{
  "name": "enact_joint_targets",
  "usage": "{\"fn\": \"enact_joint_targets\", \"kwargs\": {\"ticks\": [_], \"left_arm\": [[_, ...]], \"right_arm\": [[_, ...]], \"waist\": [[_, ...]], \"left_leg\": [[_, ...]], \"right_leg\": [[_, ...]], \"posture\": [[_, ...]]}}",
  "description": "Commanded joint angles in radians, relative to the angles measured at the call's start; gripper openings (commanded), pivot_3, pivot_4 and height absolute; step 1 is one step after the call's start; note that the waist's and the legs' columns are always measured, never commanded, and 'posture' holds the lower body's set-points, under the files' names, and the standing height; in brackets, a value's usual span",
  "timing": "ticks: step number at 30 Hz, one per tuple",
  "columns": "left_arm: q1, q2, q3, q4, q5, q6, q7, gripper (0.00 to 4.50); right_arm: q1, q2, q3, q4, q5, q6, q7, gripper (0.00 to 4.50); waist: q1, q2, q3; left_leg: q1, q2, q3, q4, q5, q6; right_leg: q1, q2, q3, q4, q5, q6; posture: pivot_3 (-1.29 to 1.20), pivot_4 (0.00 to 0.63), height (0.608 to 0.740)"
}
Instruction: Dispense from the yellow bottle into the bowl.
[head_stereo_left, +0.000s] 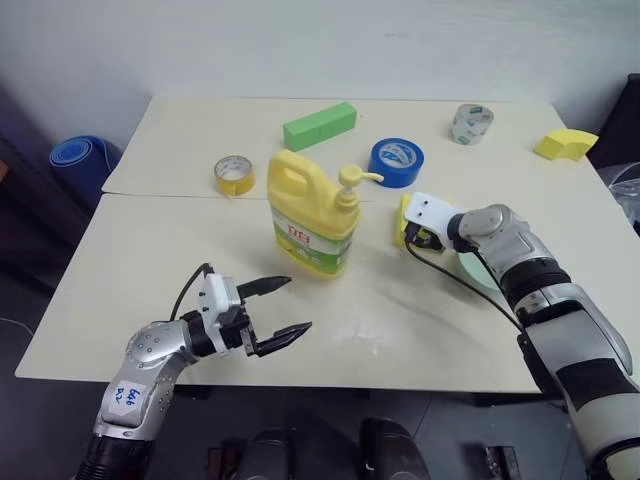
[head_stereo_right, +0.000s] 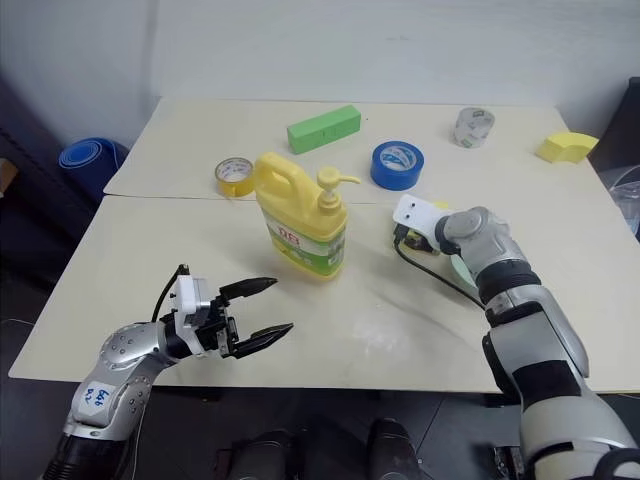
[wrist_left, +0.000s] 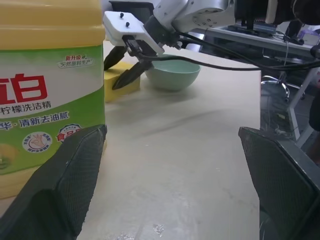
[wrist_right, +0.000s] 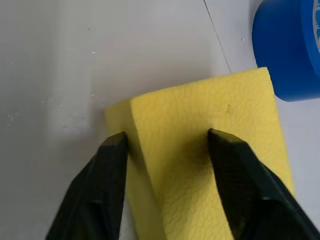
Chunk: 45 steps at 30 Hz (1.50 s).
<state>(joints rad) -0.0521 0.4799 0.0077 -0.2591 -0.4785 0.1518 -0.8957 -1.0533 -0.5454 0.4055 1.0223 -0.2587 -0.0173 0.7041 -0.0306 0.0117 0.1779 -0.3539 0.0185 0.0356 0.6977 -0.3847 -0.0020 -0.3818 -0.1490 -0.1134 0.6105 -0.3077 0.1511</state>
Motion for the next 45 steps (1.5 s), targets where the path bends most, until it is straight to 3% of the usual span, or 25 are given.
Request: {"fn": "enact_joint_targets", "kwargs": {"ticks": [1,6,14,19,23,29,32,36,45], "left_arm": [[0.009,-0.006,0.002,-0.032,0.001,-0.012,0.010,4.50],[0.011,-0.013,0.001,-0.039,0.006,-0.016,0.022,4.50],[0.000,-0.014,0.009,-0.032,0.008,-0.020,0.028,4.50],[-0.006,-0.015,0.007,-0.024,0.010,-0.023,0.025,4.50],[-0.008,-0.018,0.002,-0.024,0.012,-0.024,0.025,4.50],[-0.049,-0.026,-0.001,-0.044,-0.050,0.015,-0.001,4.50],[-0.100,-0.024,-0.008,-0.073,-0.104,0.067,-0.020,4.50],[-0.145,-0.007,-0.019,-0.101,-0.148,0.126,-0.056,4.50],[-0.135,0.007,-0.017,-0.189,-0.192,0.209,-0.040,4.50]], "right_arm": [[0.024,0.002,0.002,0.027,-0.041,-0.043,-0.014,1.52],[0.051,-0.020,-0.056,-0.035,-0.013,-0.079,0.005,0.93],[0.118,-0.051,-0.310,-0.310,0.232,0.072,0.123,0.82],[0.177,-0.135,-0.461,-0.548,0.392,0.211,0.209,0.68],[0.214,-0.257,-0.541,-0.589,0.391,0.223,0.188,0.60],[0.232,-0.440,-0.534,-0.260,0.247,0.117,0.022,0.59],[0.217,-0.463,-0.474,-0.022,0.149,-0.019,-0.090,0.59],[0.179,-0.454,-0.446,0.173,0.108,-0.060,-0.152,0.59],[0.162,-0.529,-0.506,0.244,0.146,-0.142,-0.121,3.51]], "waist": [[-0.001,0.000,0.000],[0.000,0.000,0.000],[0.002,0.002,0.001],[0.012,0.003,0.002],[0.020,0.003,0.002],[0.033,0.002,0.002],[0.025,0.002,0.002],[0.013,0.006,0.003],[0.004,0.009,0.005]], "left_leg": [[0.000,0.000,0.000,0.000,0.000,0.000],[0.001,0.000,0.000,0.000,0.000,0.000],[-0.001,0.000,0.000,0.000,0.000,0.000],[-0.002,-0.001,-0.001,0.000,0.000,0.000],[-0.002,-0.001,-0.001,0.000,0.000,0.000],[-0.002,-0.002,0.000,0.000,0.000,0.000],[-0.002,-0.001,0.001,-0.001,0.000,0.000],[-0.002,-0.001,0.003,-0.001,0.000,0.000],[-0.001,0.000,0.003,-0.002,0.000,0.000]], "right_leg": [[0.000,0.000,0.000,0.000,0.000,0.000],[0.000,0.000,0.000,0.000,0.000,0.000],[-0.001,0.000,-0.001,-0.001,0.000,0.000],[-0.001,-0.001,-0.001,-0.001,0.000,0.000],[-0.001,0.000,-0.002,-0.002,0.000,0.000],[0.000,-0.001,-0.001,-0.004,0.000,0.000],[0.000,-0.001,-0.001,-0.005,0.000,0.000],[0.000,-0.001,0.000,-0.004,0.000,0.000],[-0.001,0.000,0.000,-0.004,0.000,0.000]], "posture": [[0.00,0.150,0.740],[0.00,0.150,0.740],[0.00,0.150,0.740],[0.00,0.150,0.740],[0.00,0.150,0.740],[0.00,0.150,0.740],[0.00,0.150,0.740],[0.00,0.150,0.740],[0.00,0.150,0.740]]}}
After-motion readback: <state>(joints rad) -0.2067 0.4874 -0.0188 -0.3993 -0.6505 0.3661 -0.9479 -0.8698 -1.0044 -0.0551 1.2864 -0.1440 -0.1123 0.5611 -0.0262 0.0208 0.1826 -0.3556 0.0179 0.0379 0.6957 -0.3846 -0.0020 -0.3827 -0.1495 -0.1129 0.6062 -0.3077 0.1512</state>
